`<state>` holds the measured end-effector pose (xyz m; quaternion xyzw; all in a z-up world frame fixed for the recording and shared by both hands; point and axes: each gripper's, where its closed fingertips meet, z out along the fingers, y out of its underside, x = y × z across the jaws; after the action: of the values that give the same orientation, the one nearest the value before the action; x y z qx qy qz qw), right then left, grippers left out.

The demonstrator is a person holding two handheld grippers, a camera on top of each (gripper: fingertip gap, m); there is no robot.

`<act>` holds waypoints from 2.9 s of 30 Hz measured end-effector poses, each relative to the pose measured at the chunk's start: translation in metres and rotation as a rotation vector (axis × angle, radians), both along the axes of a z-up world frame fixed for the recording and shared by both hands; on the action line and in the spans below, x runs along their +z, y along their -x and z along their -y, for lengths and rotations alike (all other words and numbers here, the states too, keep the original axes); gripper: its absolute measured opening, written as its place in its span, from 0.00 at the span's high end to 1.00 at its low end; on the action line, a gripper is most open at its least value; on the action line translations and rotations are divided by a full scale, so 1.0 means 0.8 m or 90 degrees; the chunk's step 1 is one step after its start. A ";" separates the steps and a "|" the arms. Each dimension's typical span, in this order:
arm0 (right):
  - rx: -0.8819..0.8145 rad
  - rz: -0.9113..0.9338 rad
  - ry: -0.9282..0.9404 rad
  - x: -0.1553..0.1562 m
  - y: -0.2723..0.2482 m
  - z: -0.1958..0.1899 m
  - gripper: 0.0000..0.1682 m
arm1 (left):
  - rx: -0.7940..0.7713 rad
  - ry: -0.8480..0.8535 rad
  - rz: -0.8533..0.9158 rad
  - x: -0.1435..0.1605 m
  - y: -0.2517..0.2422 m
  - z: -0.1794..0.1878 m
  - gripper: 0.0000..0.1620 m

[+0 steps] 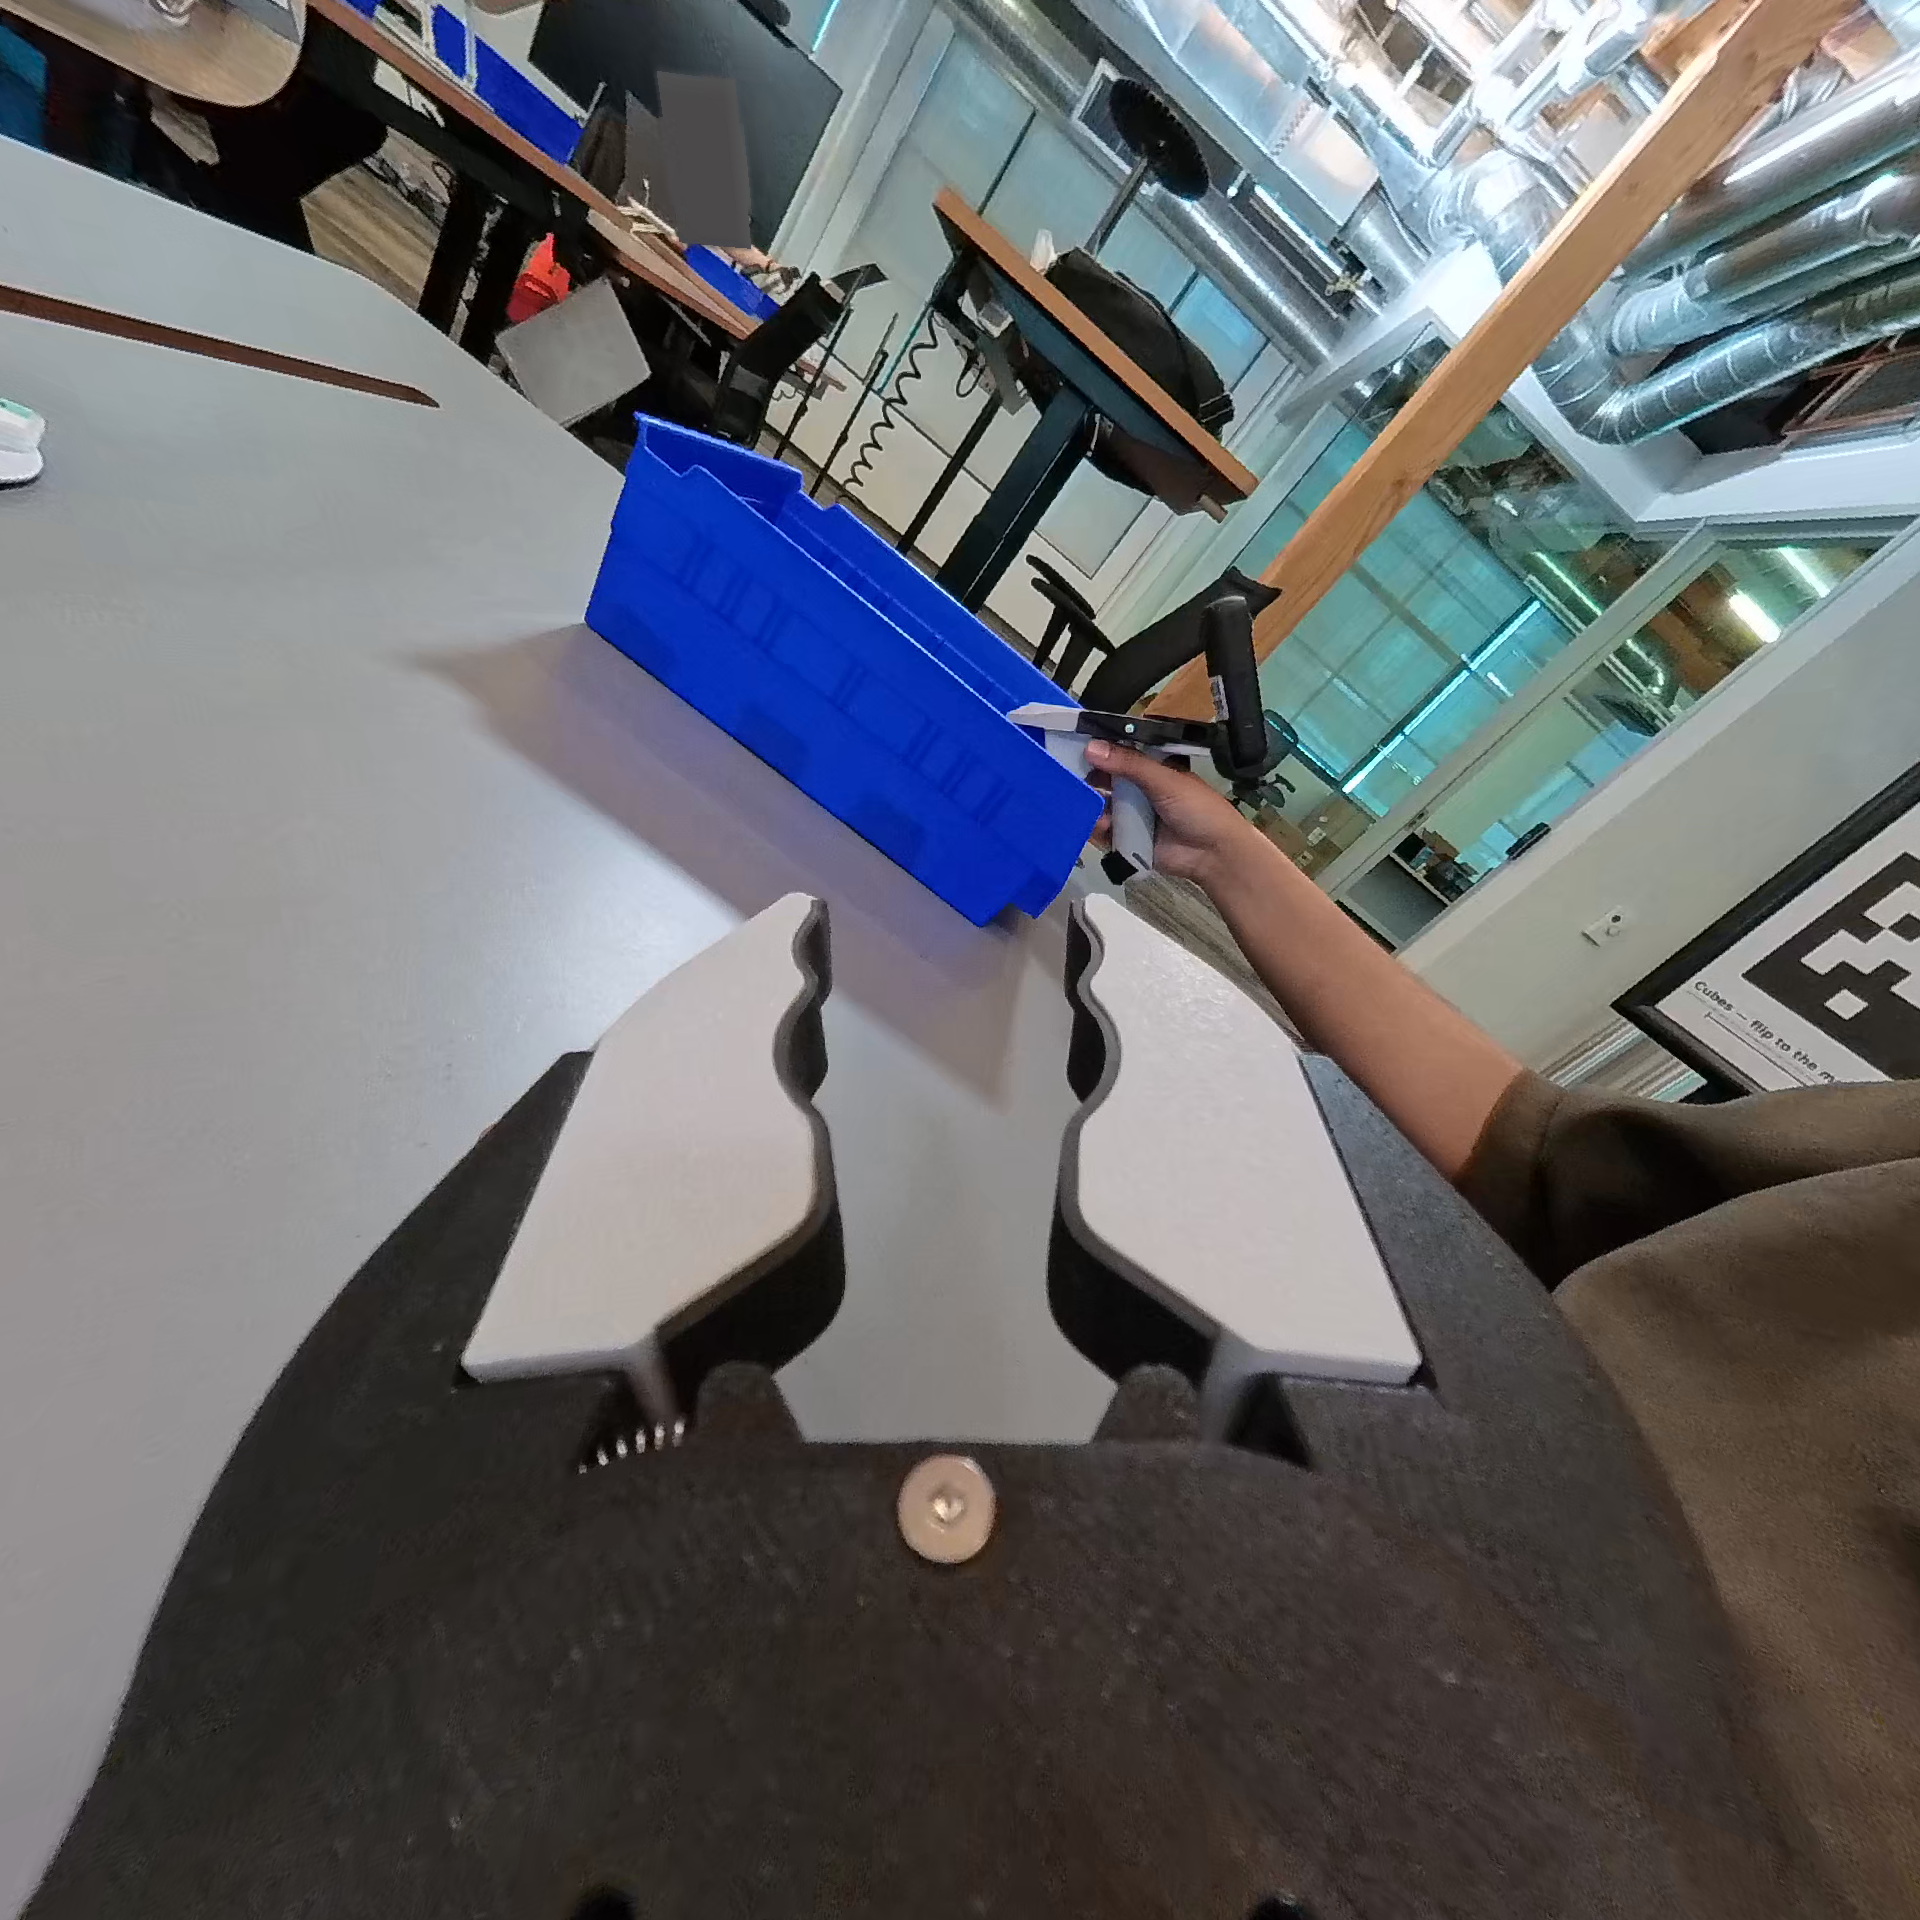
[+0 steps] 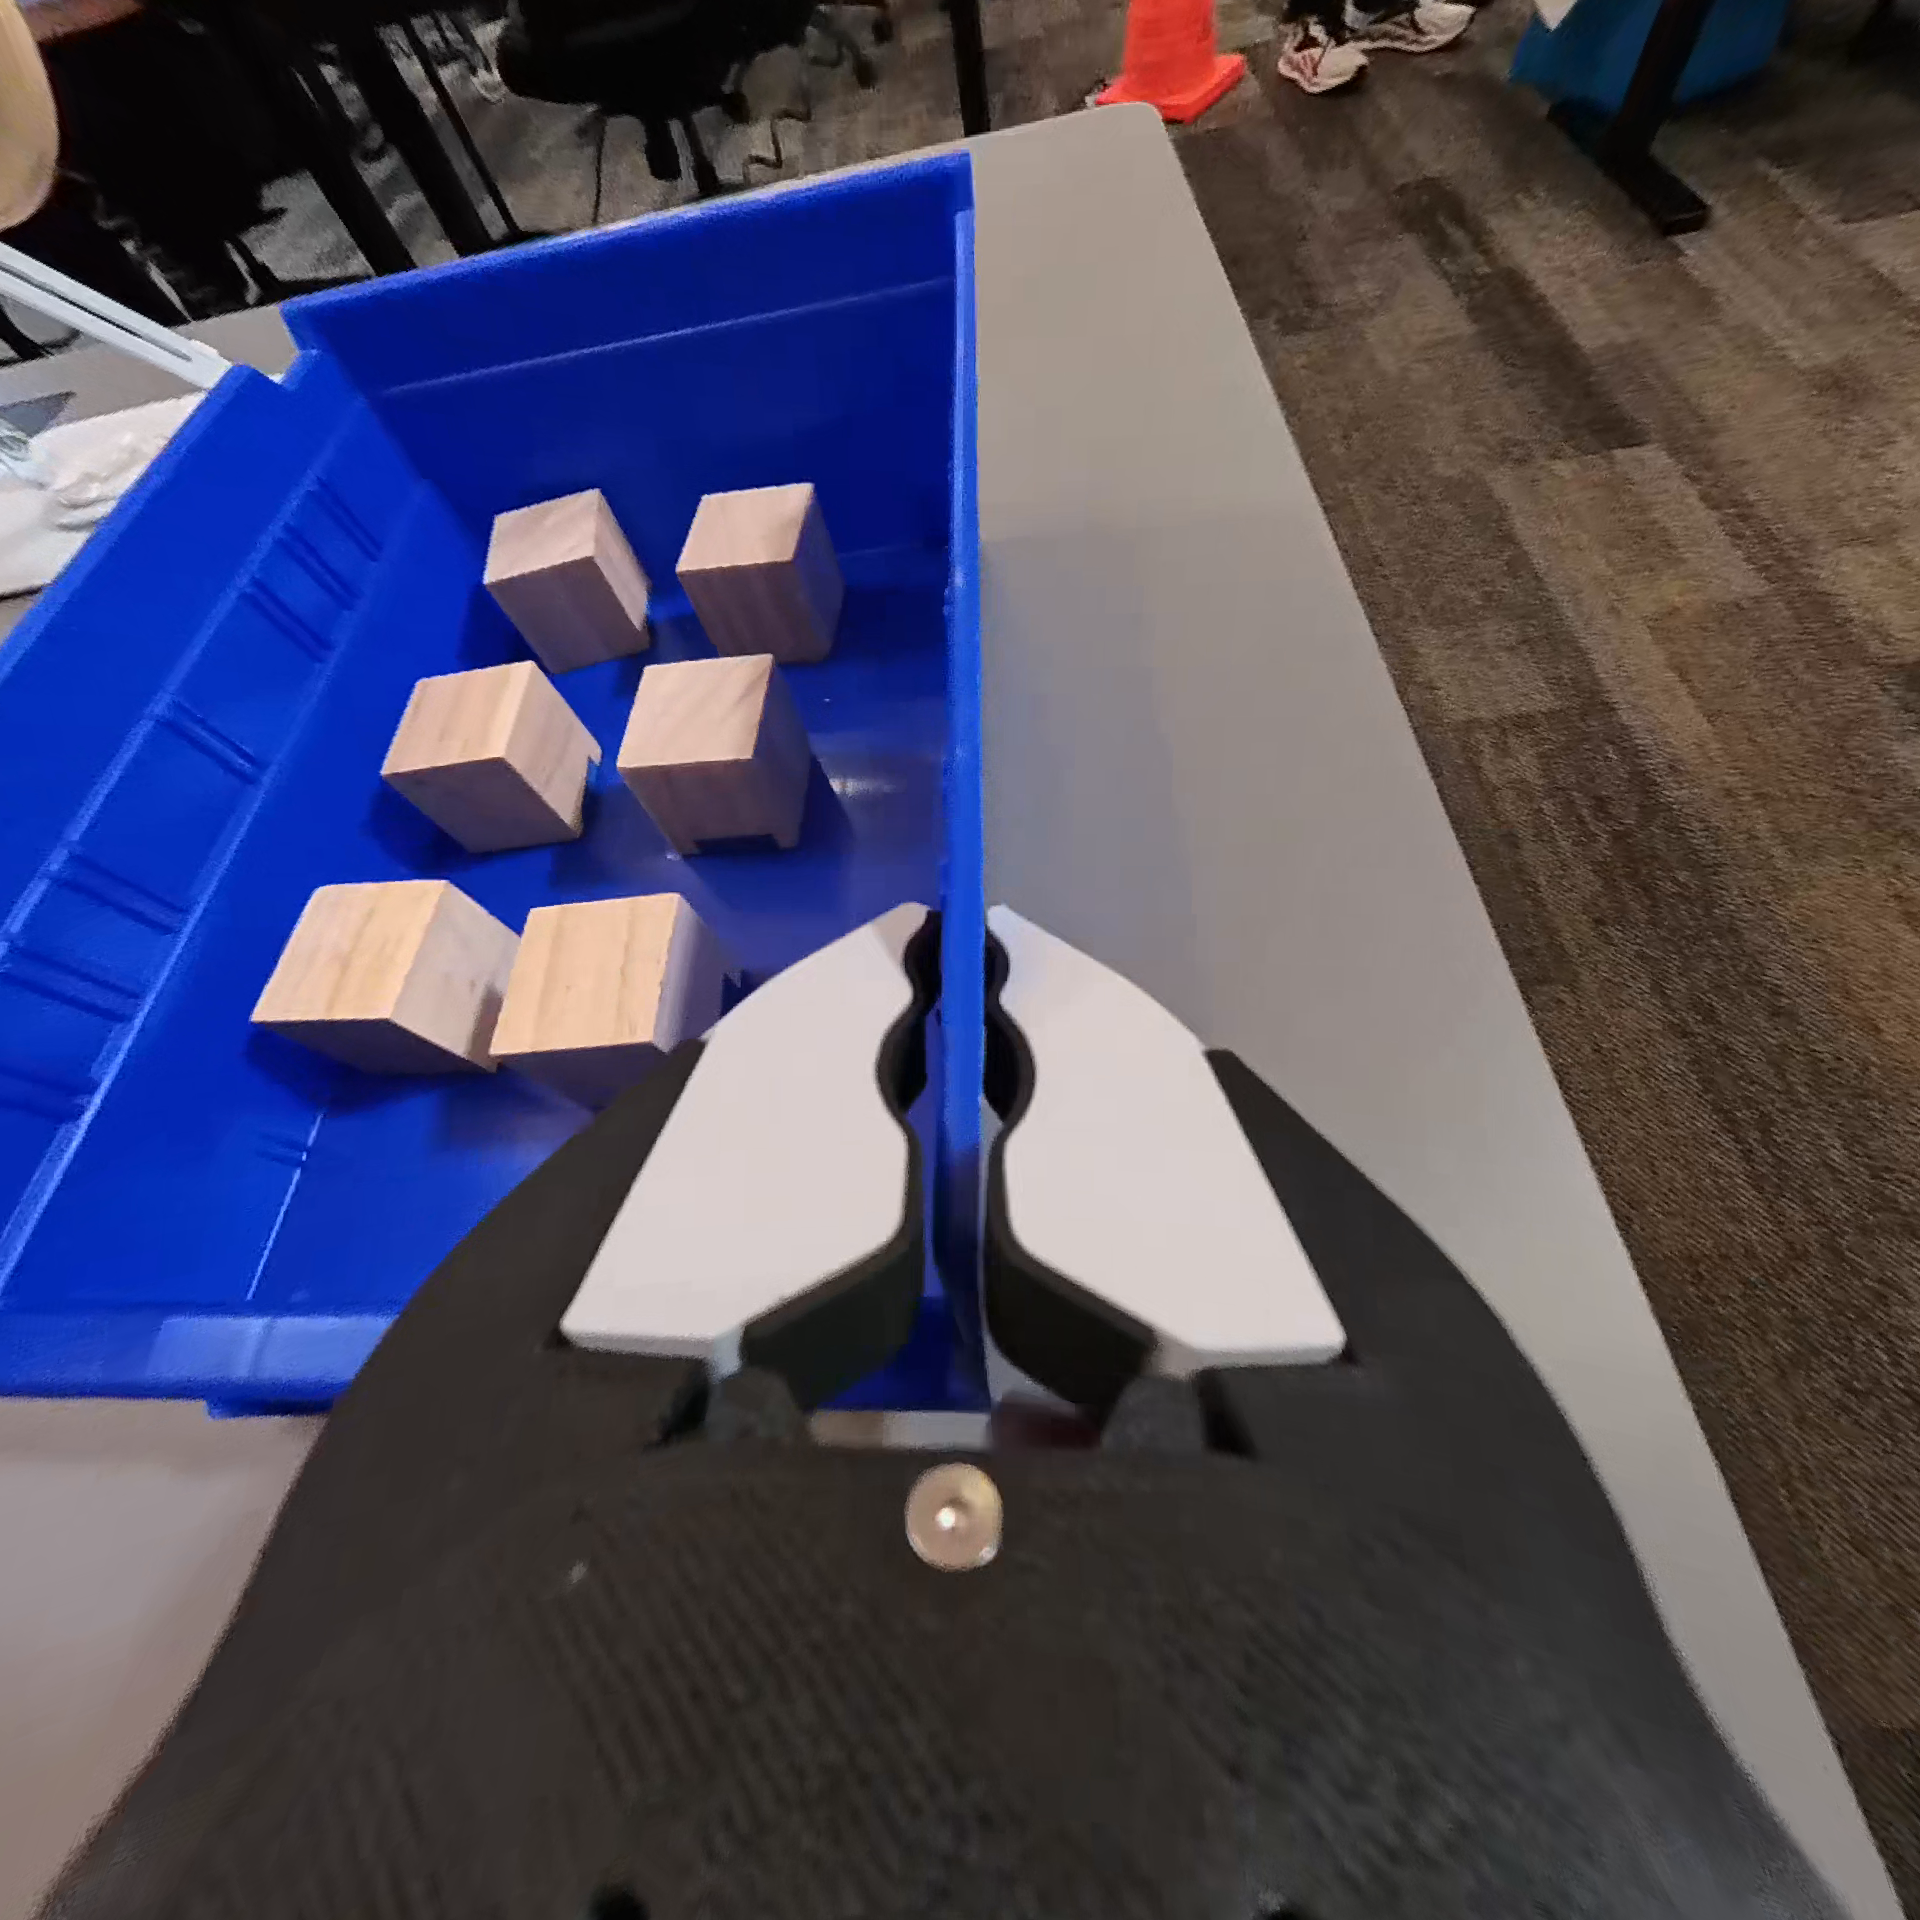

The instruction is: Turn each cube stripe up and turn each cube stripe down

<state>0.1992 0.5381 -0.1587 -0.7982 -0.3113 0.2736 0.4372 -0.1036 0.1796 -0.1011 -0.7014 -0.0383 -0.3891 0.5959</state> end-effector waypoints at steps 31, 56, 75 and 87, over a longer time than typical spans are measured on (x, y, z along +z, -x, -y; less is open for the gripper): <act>0.110 0.037 -0.024 0.002 0.119 0.079 0.97 | 0.142 0.003 -0.167 -0.001 0.031 -0.001 0.78; 0.126 0.035 -0.019 0.001 0.130 0.090 0.96 | 0.127 -0.025 -0.121 0.009 0.031 0.002 0.73; 0.117 0.014 0.002 0.002 0.138 0.093 0.97 | 0.747 0.328 -0.553 0.014 0.202 0.226 0.54; 0.110 -0.007 0.017 0.012 0.150 0.106 0.97 | 0.603 0.514 -0.366 -0.080 0.232 0.268 0.86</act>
<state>0.0792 0.4532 -0.1489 -0.7725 -0.3730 0.3186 0.4032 -0.2895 -0.0350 -0.1653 -0.8517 -0.3232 0.1602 0.3800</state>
